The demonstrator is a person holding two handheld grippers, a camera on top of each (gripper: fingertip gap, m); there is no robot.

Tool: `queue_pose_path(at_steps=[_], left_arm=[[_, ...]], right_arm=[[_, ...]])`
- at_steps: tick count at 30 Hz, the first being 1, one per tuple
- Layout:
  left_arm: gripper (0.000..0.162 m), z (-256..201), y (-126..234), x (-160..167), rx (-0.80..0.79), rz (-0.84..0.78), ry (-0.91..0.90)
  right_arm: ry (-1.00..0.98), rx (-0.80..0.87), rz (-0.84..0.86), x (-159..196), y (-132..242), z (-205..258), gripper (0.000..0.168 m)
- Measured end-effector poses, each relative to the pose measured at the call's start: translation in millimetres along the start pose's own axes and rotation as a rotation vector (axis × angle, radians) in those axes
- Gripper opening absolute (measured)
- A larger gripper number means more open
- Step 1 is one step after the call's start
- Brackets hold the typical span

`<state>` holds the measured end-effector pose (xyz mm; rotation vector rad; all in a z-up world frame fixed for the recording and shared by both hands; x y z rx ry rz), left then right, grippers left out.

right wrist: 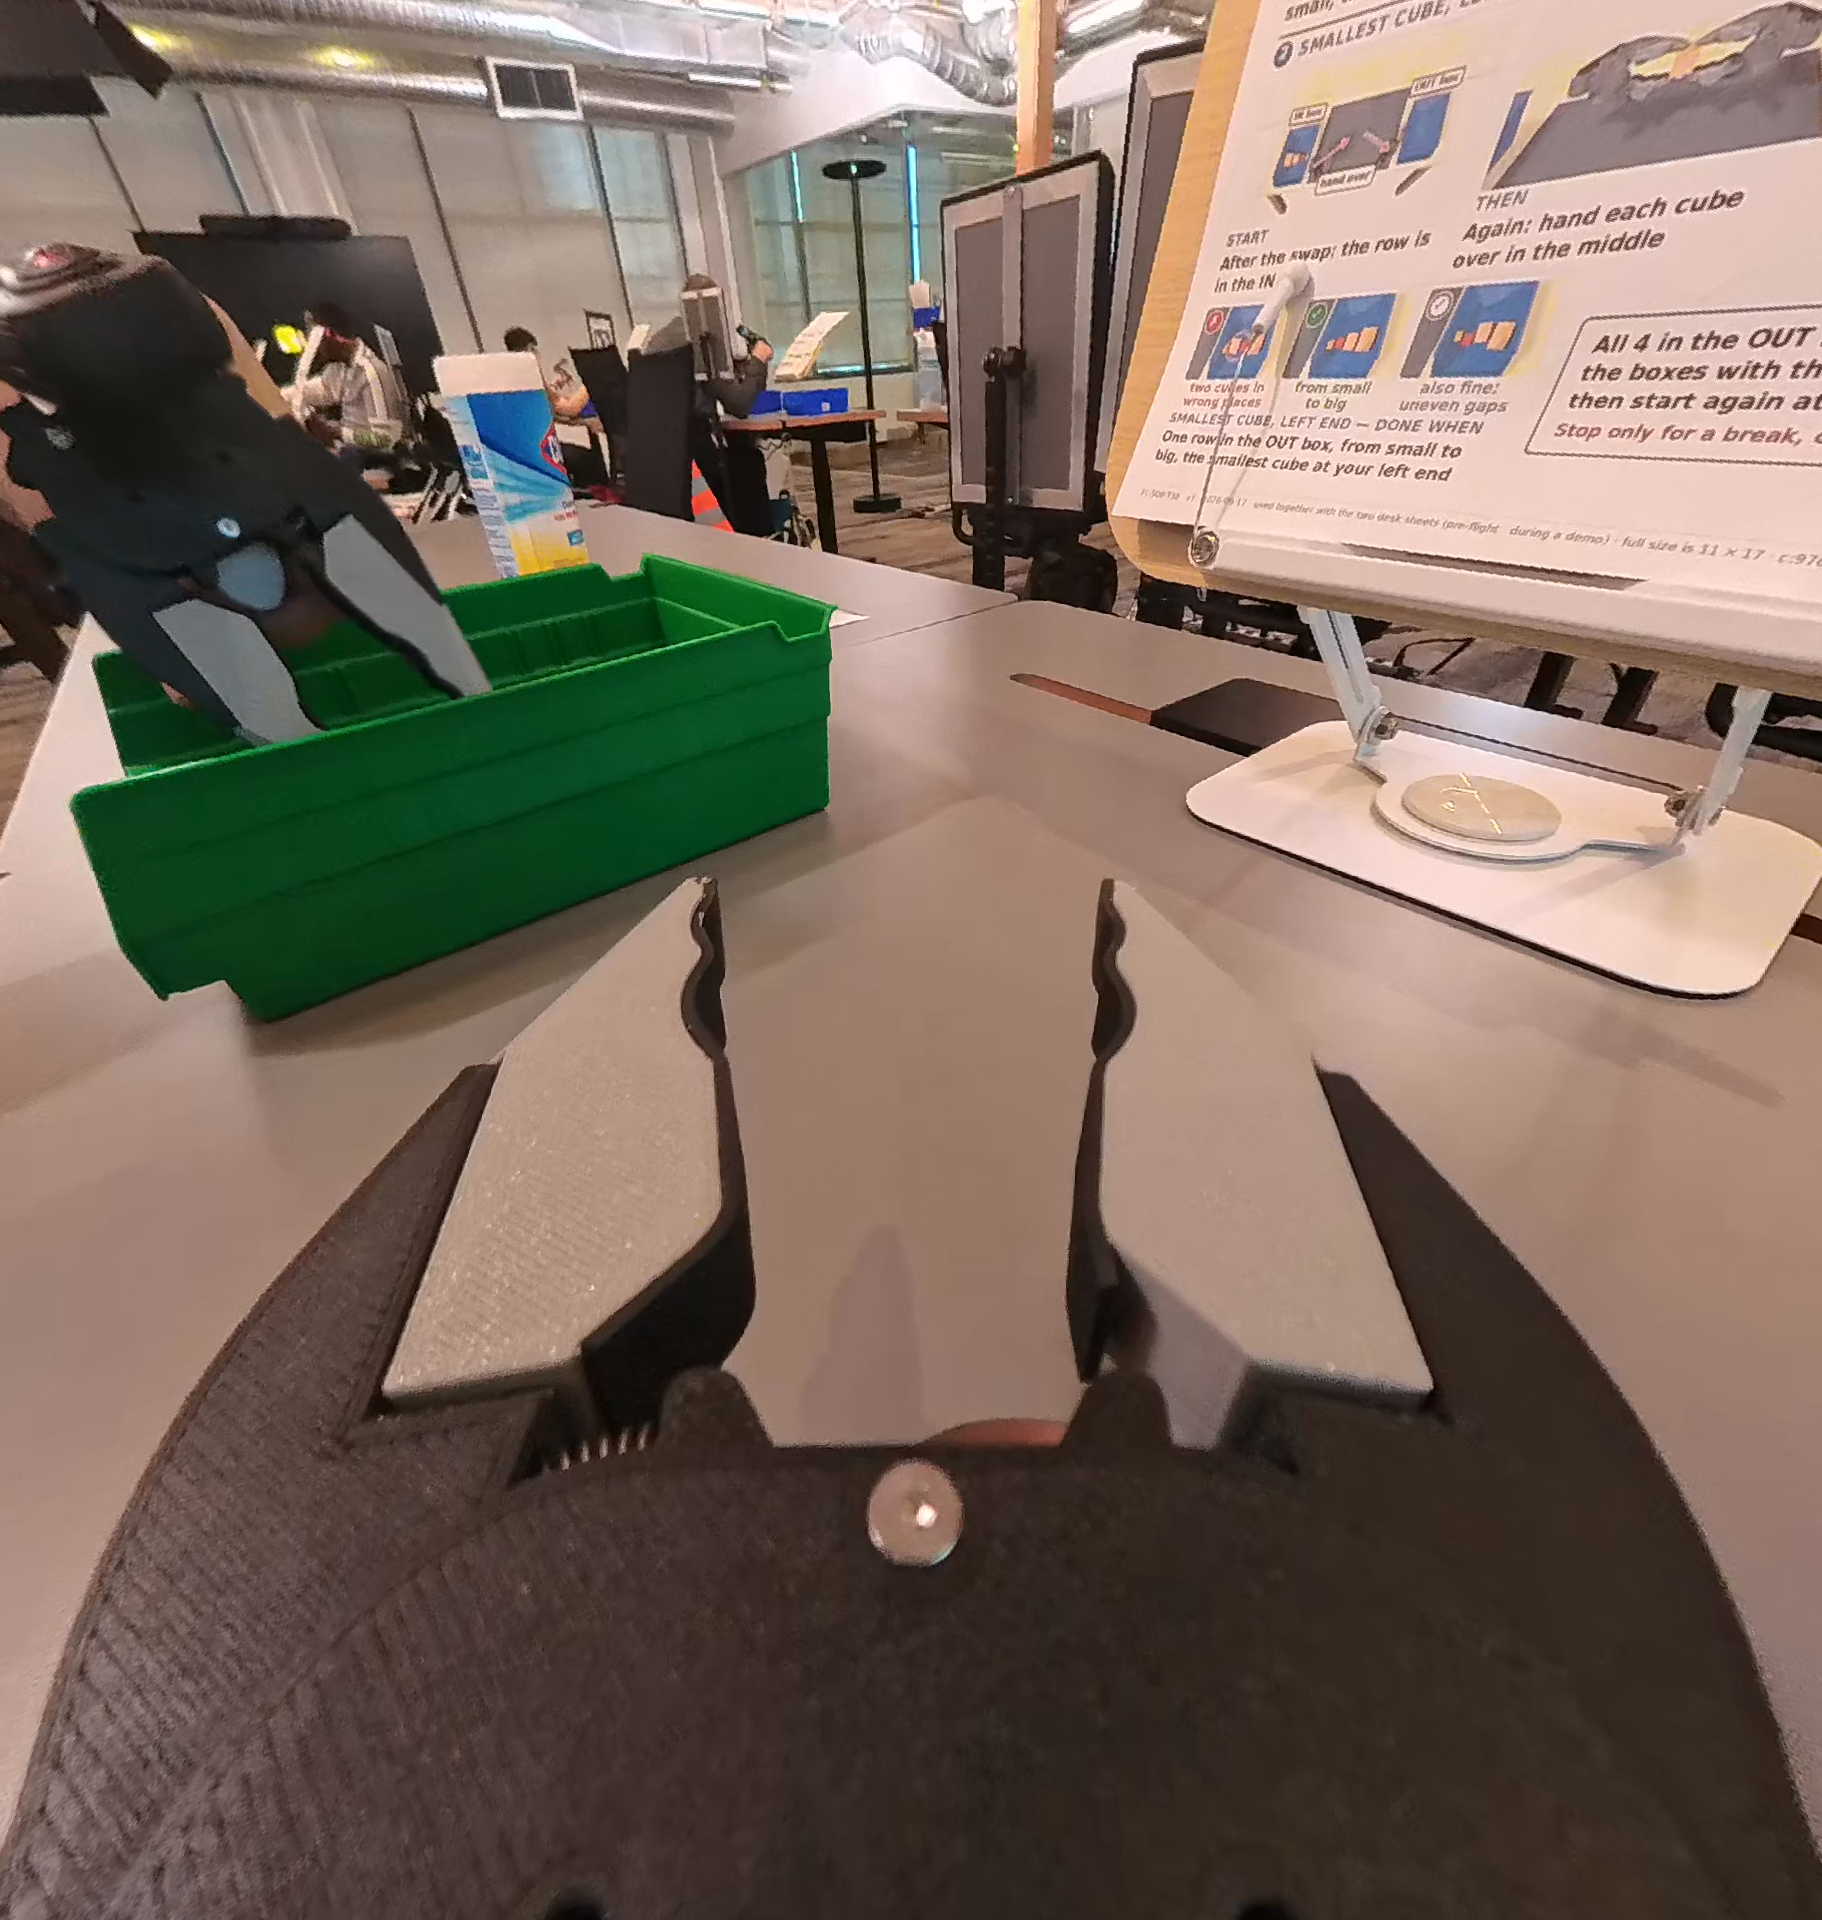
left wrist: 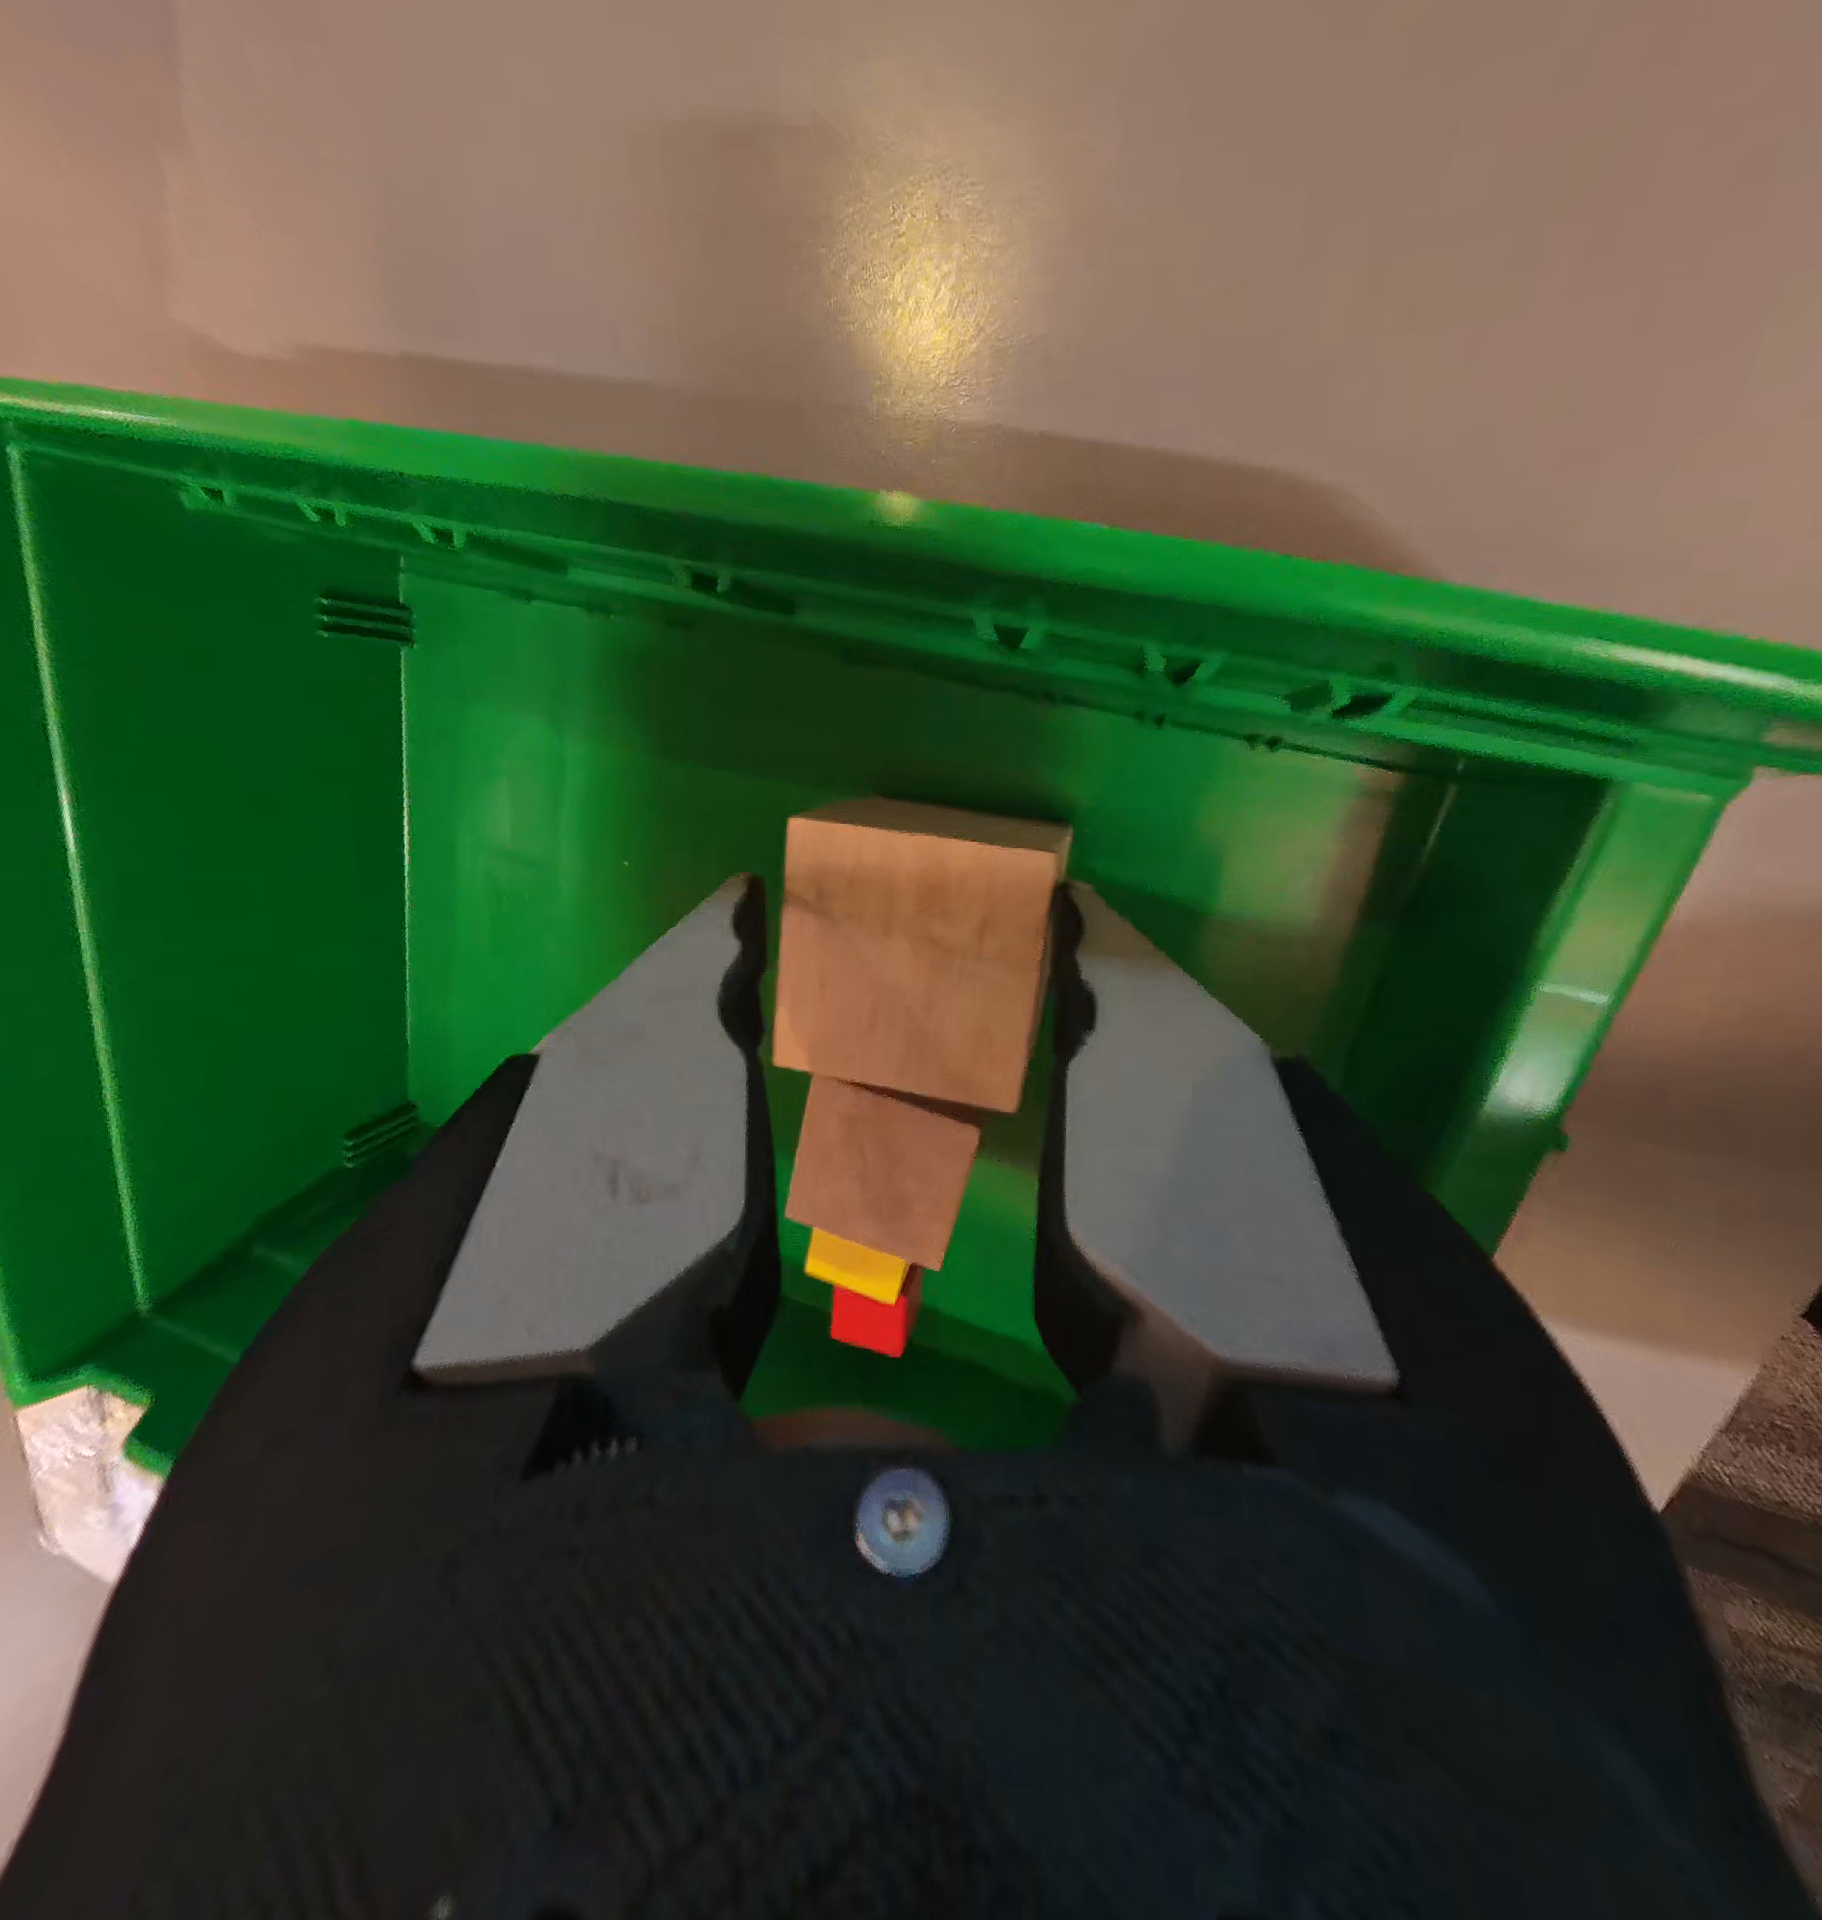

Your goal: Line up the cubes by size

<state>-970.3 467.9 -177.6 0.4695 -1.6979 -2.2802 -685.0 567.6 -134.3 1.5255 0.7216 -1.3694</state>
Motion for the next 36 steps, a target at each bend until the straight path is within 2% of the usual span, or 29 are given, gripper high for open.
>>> queue_pose_path(at_steps=[1,5,11,19,24,27,31,34,36], left_arm=[[0.058,3,3,1,-0.008,0.003,0.000],[0.056,19,33,-5,-0.054,-0.085,0.032],[0.062,15,35,6,-0.039,0.076,-0.022],[0.072,10,-12,14,0.006,0.195,-0.067],[0.063,1,-37,13,0.087,0.218,-0.089],[0.062,0,-35,10,0.105,0.164,-0.057],[0.062,8,-6,10,-0.015,0.018,-0.007],[0.062,20,49,-2,-0.202,-0.244,0.074],[0.063,19,104,-27,-0.382,-0.533,0.117]], right_arm=[[0.001,0.001,0.003,1,0,0,0.069],[0.005,0.000,0.012,2,-2,1,0.069],[0.009,-0.008,0.014,2,-2,3,0.069],[0.002,-0.015,0.020,4,-4,4,0.069],[-0.003,-0.015,0.020,4,-3,3,0.069],[-0.006,-0.020,0.022,4,-3,3,0.069],[-0.011,-0.075,0.019,1,-2,11,0.069],[-0.041,-0.237,0.029,-3,-1,30,0.072],[-0.081,-0.371,0.016,-10,5,45,0.076]])
Point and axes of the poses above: each gripper's, where its closed fingertips meet, y back along the fingers, x out of its underside, z = x × y across the jaws, the point moved 3 cm from there along y, back along the fingers, and after that the axes turned 11 degrees about z, right-handed, at the moved point
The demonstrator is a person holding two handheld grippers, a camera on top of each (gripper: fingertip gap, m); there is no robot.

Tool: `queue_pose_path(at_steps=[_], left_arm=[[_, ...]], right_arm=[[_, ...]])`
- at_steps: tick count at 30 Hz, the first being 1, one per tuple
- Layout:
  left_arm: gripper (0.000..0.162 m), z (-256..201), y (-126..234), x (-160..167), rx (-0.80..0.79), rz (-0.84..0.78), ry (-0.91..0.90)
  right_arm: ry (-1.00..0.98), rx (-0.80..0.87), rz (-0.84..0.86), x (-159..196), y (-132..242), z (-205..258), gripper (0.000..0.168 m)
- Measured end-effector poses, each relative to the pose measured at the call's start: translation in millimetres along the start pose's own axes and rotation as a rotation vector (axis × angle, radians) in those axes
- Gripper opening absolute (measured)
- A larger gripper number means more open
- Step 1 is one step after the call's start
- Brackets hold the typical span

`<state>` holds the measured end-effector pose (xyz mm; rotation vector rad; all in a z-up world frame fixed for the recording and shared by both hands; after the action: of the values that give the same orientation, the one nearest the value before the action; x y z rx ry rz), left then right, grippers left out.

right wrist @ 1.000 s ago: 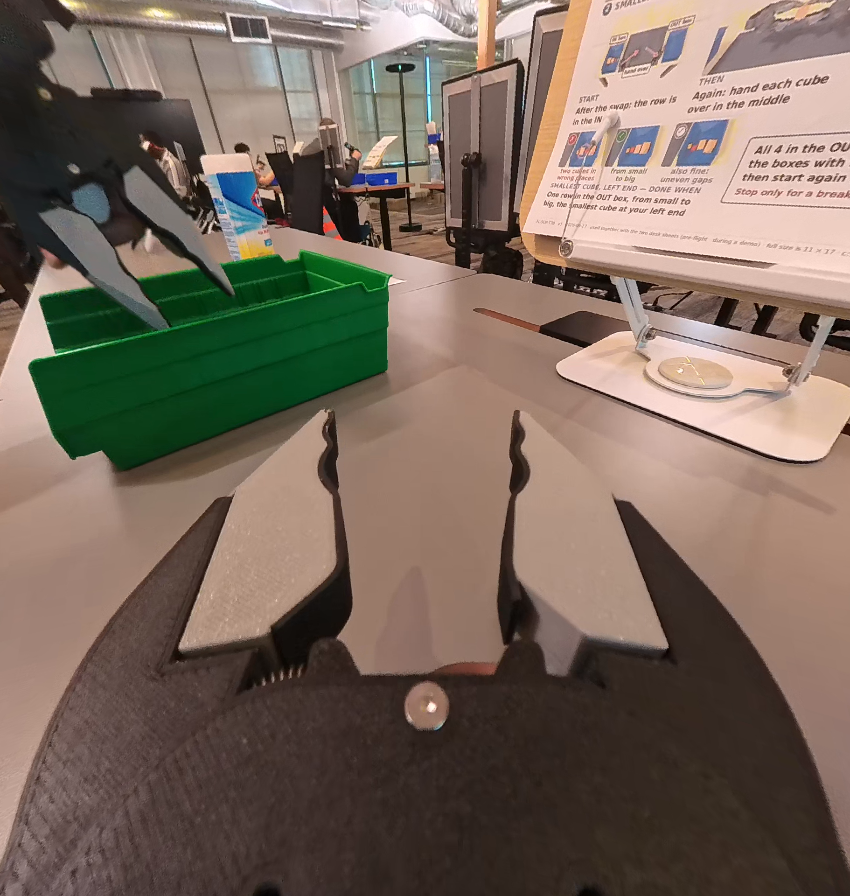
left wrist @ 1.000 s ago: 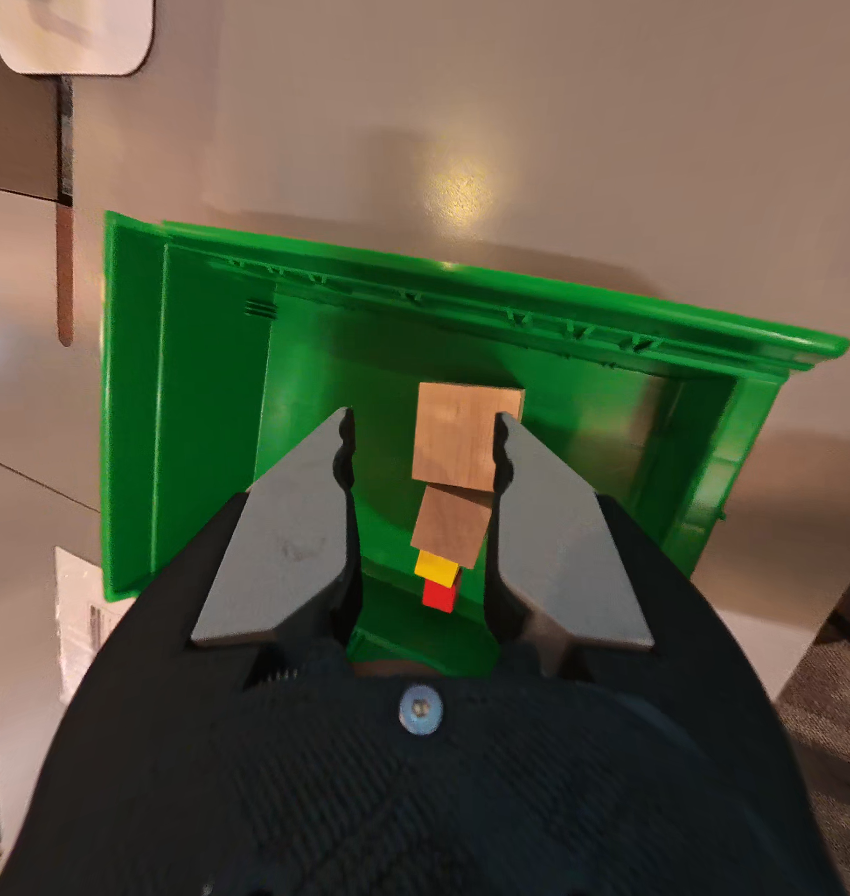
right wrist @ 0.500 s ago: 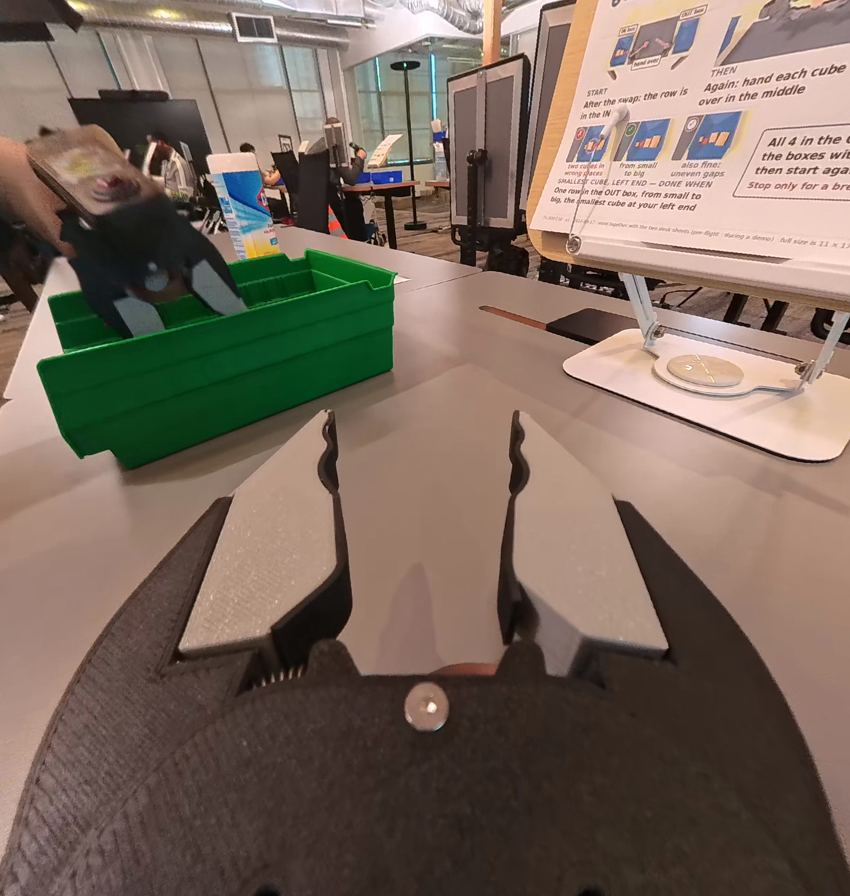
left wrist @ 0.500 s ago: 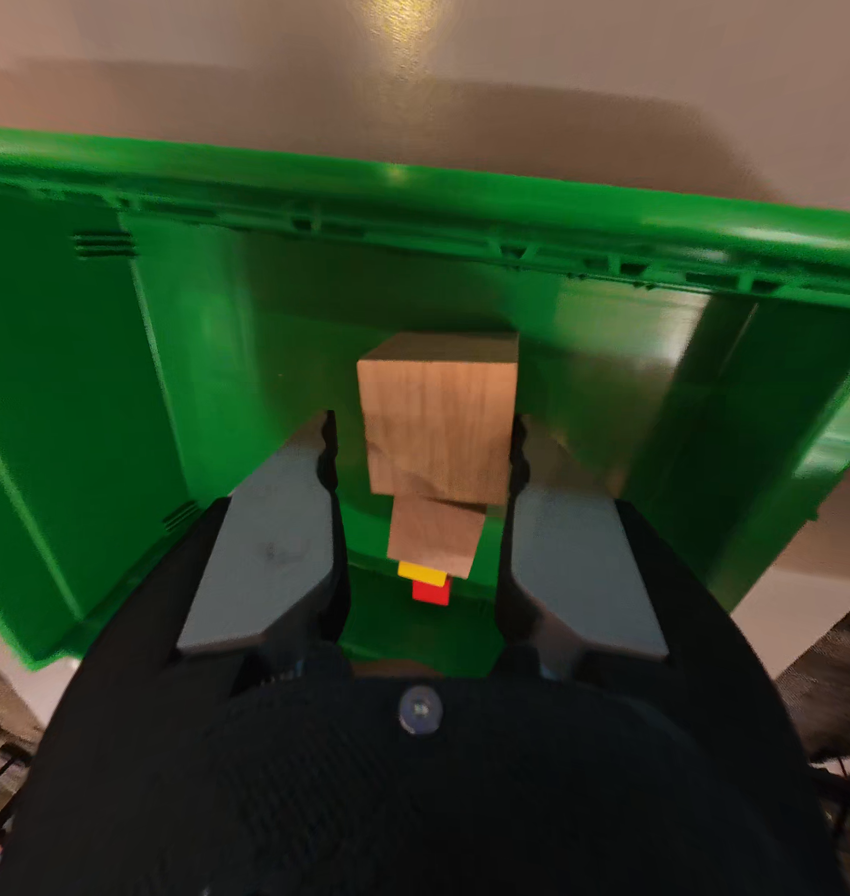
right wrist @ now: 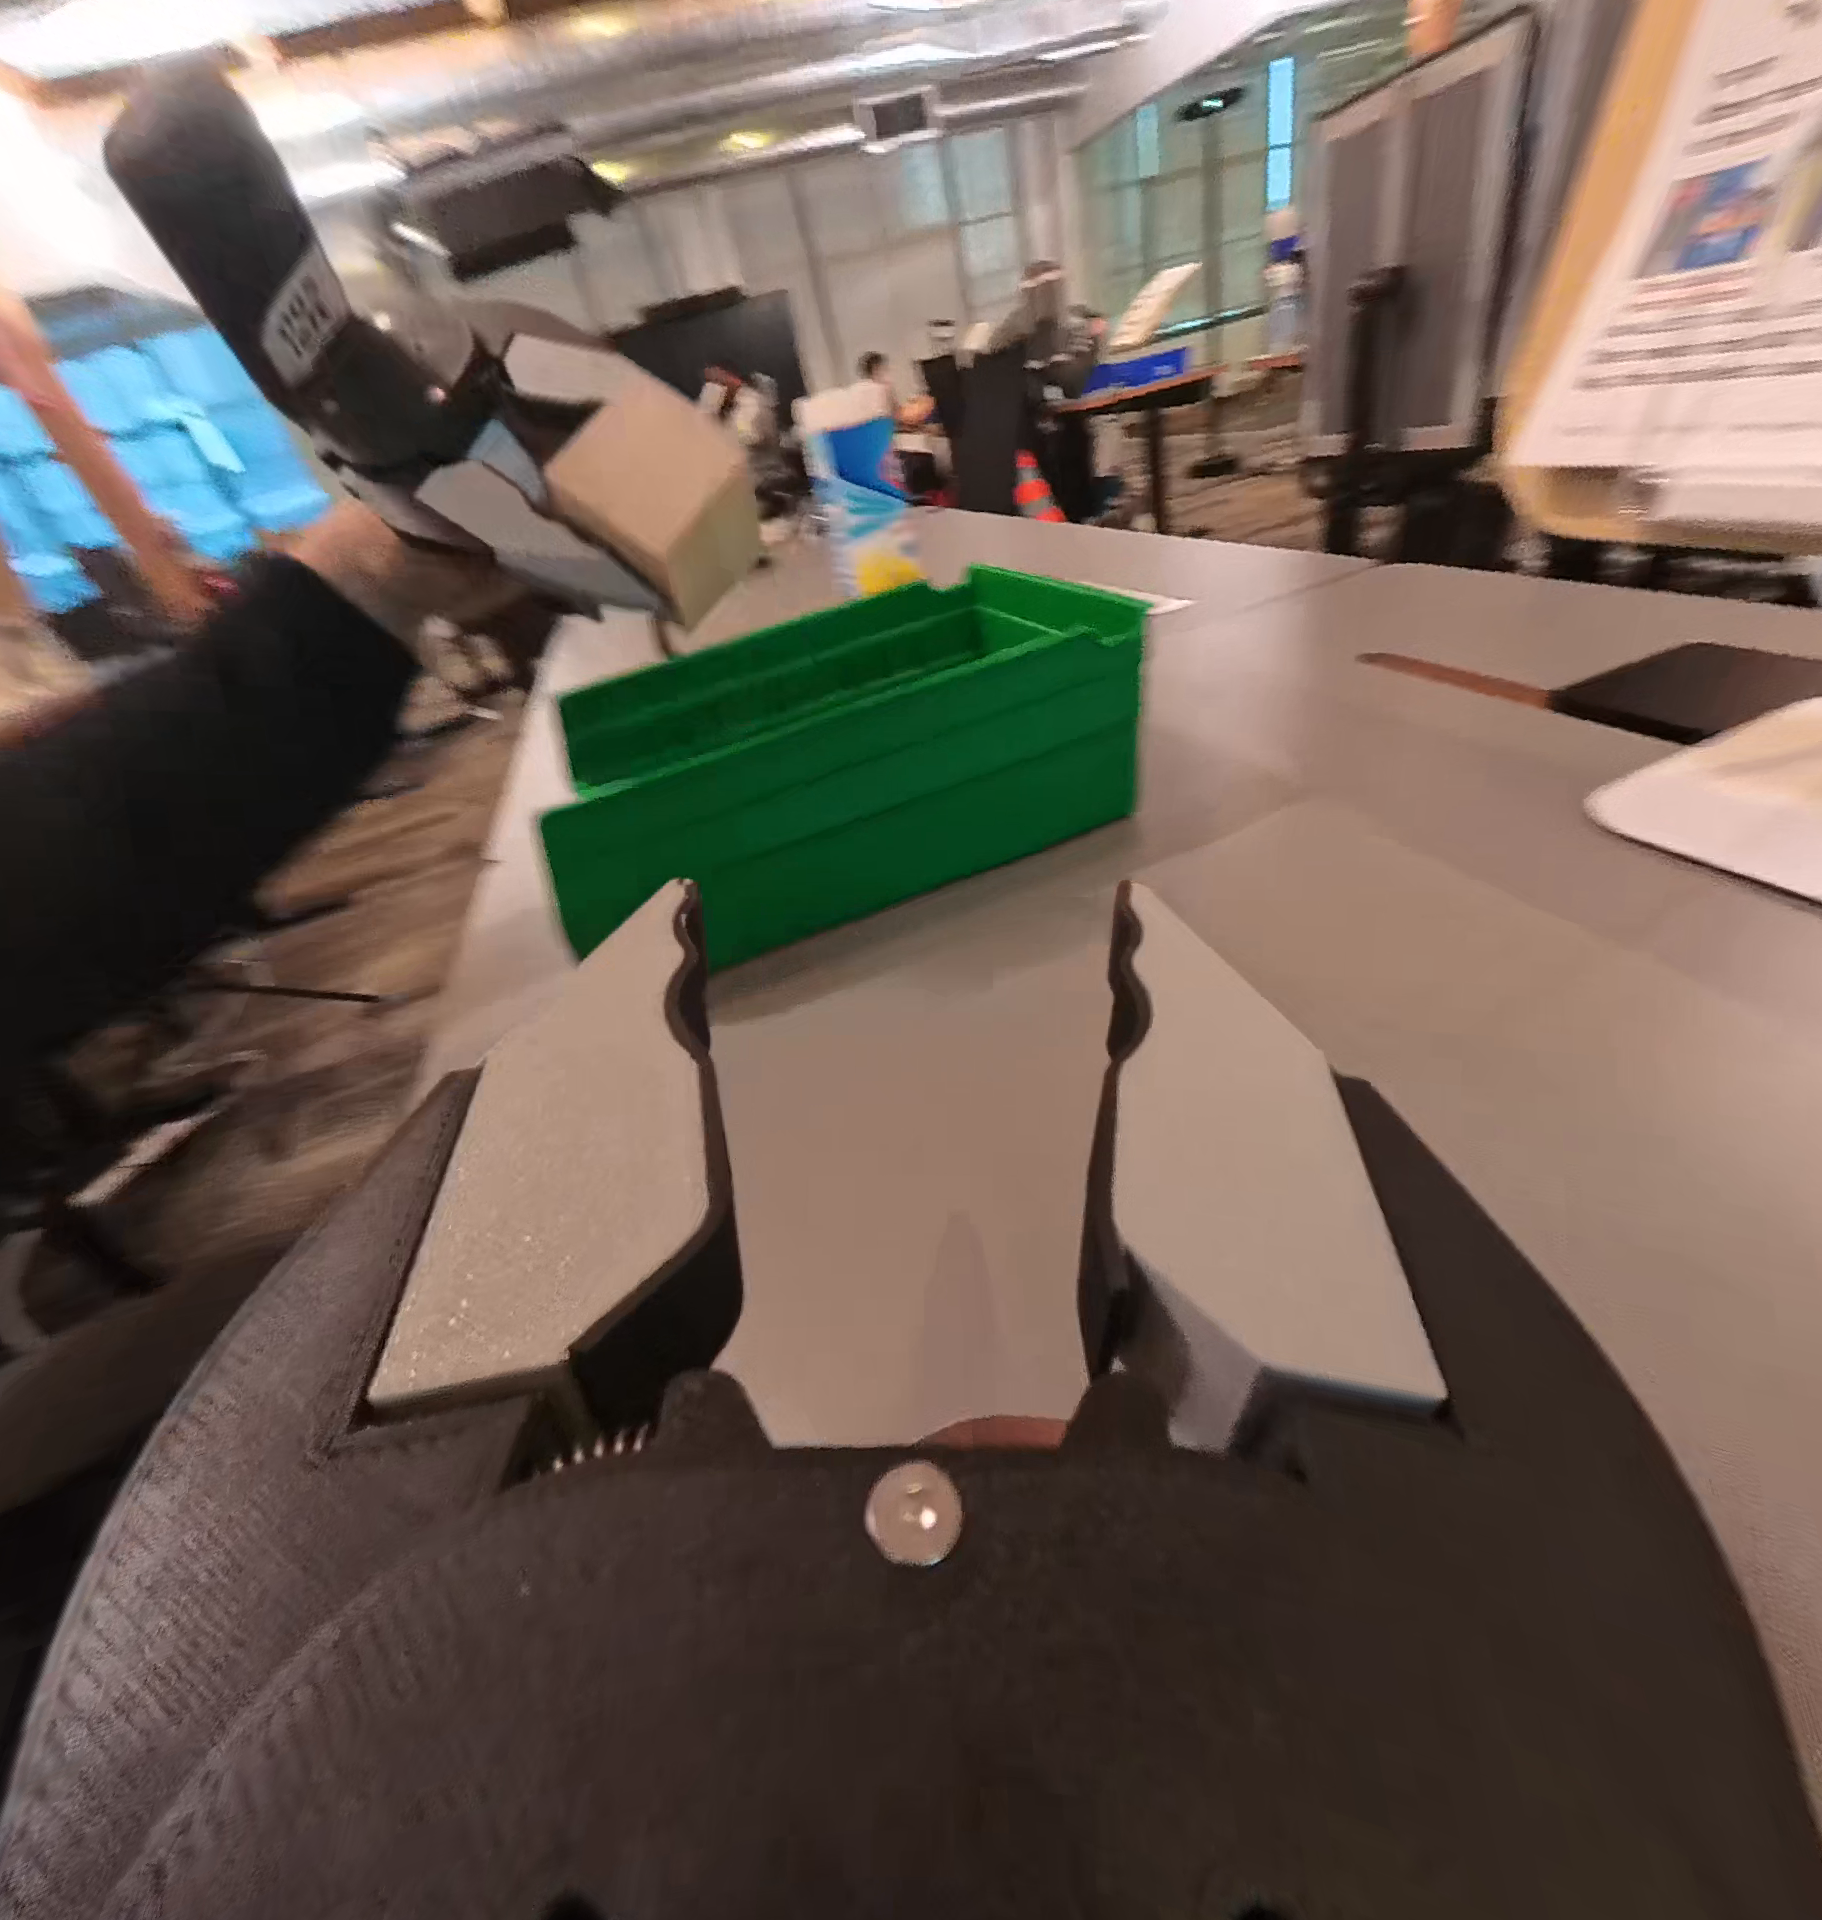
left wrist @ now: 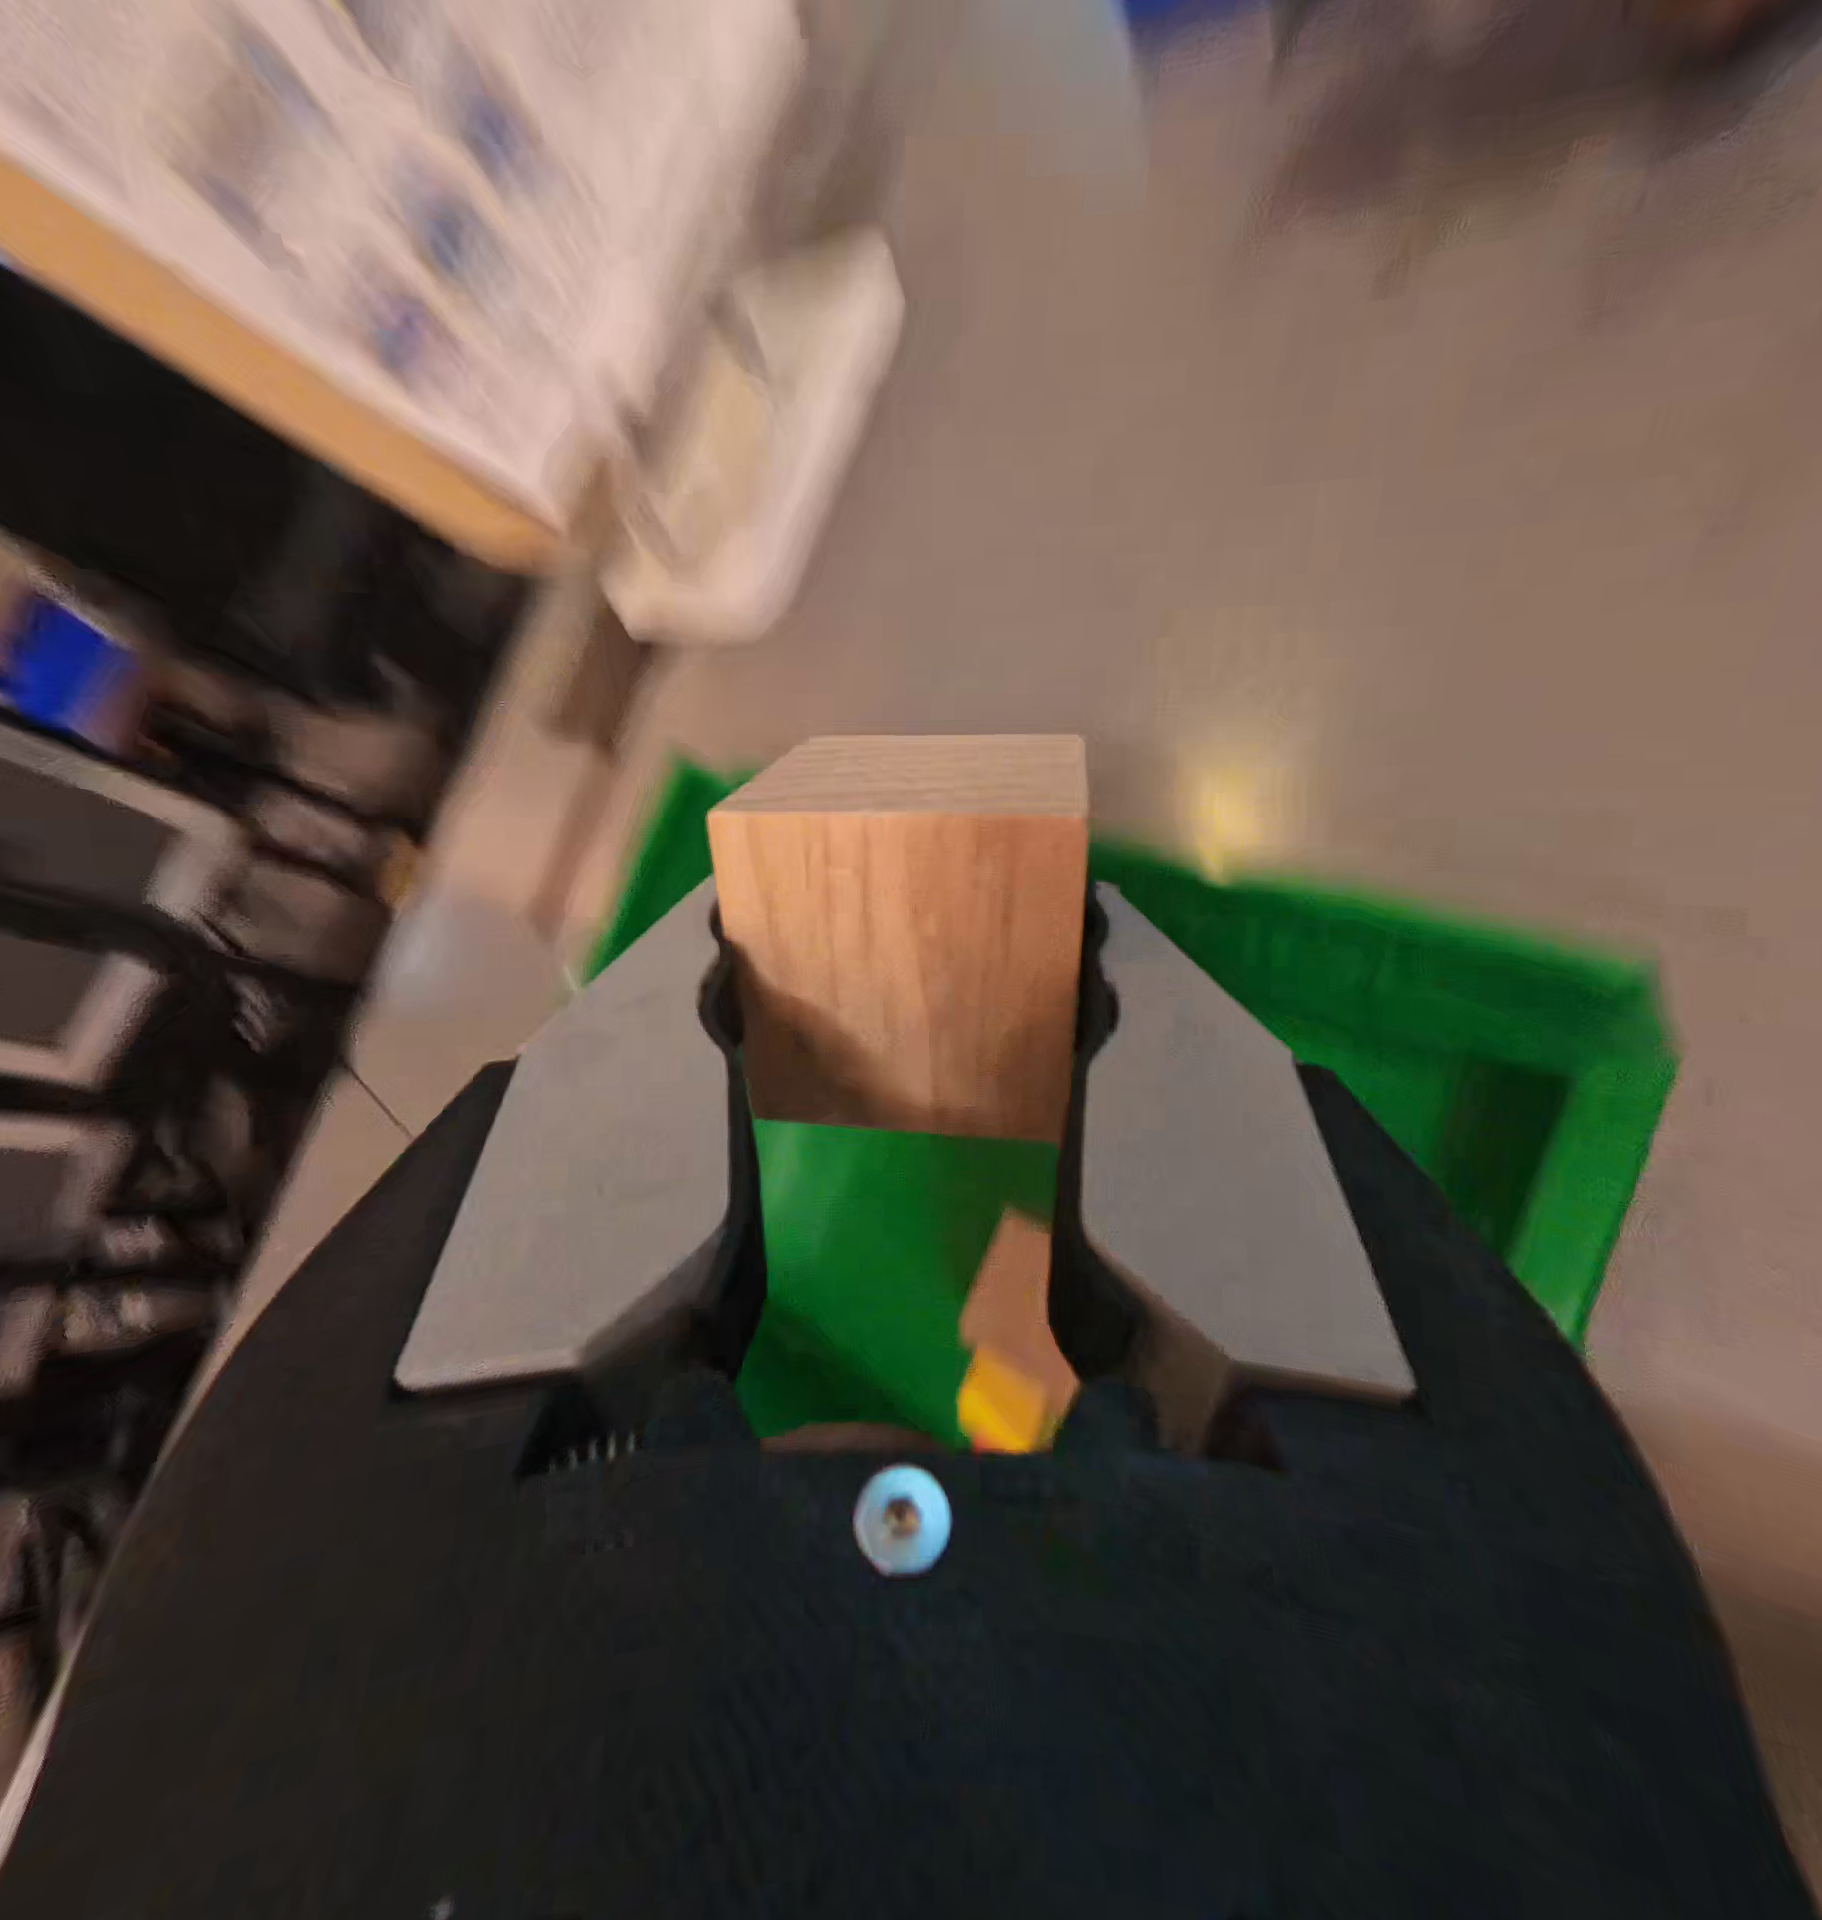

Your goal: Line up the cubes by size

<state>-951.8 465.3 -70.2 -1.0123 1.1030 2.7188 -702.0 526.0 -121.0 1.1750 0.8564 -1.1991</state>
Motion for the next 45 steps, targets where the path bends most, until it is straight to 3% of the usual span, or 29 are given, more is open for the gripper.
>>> queue_pose_path(at_steps=[2,4,10,16,18,20,23,27,31,34,36,39,42,45], left_arm=[[0.063,-14,36,-53,-0.101,-0.275,-0.007],[0.063,-43,54,-95,-0.184,-0.424,-0.082],[0.062,-121,35,-176,-0.307,-0.584,-0.277],[0.062,-144,1,-196,-0.224,-0.612,-0.319],[0.063,-148,-3,-199,-0.203,-0.634,-0.317],[0.062,-153,-7,-202,-0.175,-0.657,-0.309],[0.062,-152,-11,-202,-0.166,-0.671,-0.272],[0.061,-154,-17,-196,-0.174,-0.708,-0.217],[0.053,-152,-8,-188,-0.172,-0.788,-0.060],[0.035,-168,-22,-174,0.027,-0.734,0.075],[0.035,-188,-37,-162,0.166,-0.661,0.125],[0.036,-215,-54,-146,0.266,-0.568,0.144],[0.036,-229,-63,-136,0.297,-0.512,0.138],[0.037,-233,-65,-136,0.299,-0.492,0.143]], right_arm=[[-0.033,-0.150,-0.037,-10,5,20,0.081],[-0.076,-0.282,-0.062,-21,12,38,0.080],[-0.264,-0.555,-0.082,-52,34,81,0.086],[-0.265,-0.636,0.053,-50,40,113,0.088],[-0.259,-0.617,0.108,-43,34,116,0.081],[-0.264,-0.645,0.104,-43,32,120,0.064],[-0.327,-0.650,0.088,-43,30,115,0.063],[-0.308,-0.533,0.128,-42,34,110,0.061],[-0.179,-0.343,0.131,-69,79,93,0.062],[0.054,-0.096,0.262,-84,135,58,0.062],[0.216,0.145,0.424,-80,176,17,0.062],[0.470,0.388,0.754,-49,229,-42,0.062],[0.478,0.378,1.054,4,255,-82,0.062],[0.499,0.342,1.234,43,259,-112,0.062]])
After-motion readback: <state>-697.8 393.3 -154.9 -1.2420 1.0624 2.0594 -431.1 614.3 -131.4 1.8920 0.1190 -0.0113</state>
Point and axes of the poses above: each gripper's, where its closed fingertips meet, y back along the fingers, x out of its underside, z = x × y across the jaws, the point moved 3 cm from there along y, back along the fingers, and after that the axes turned 11 degrees about z, right-handed, at the moved point
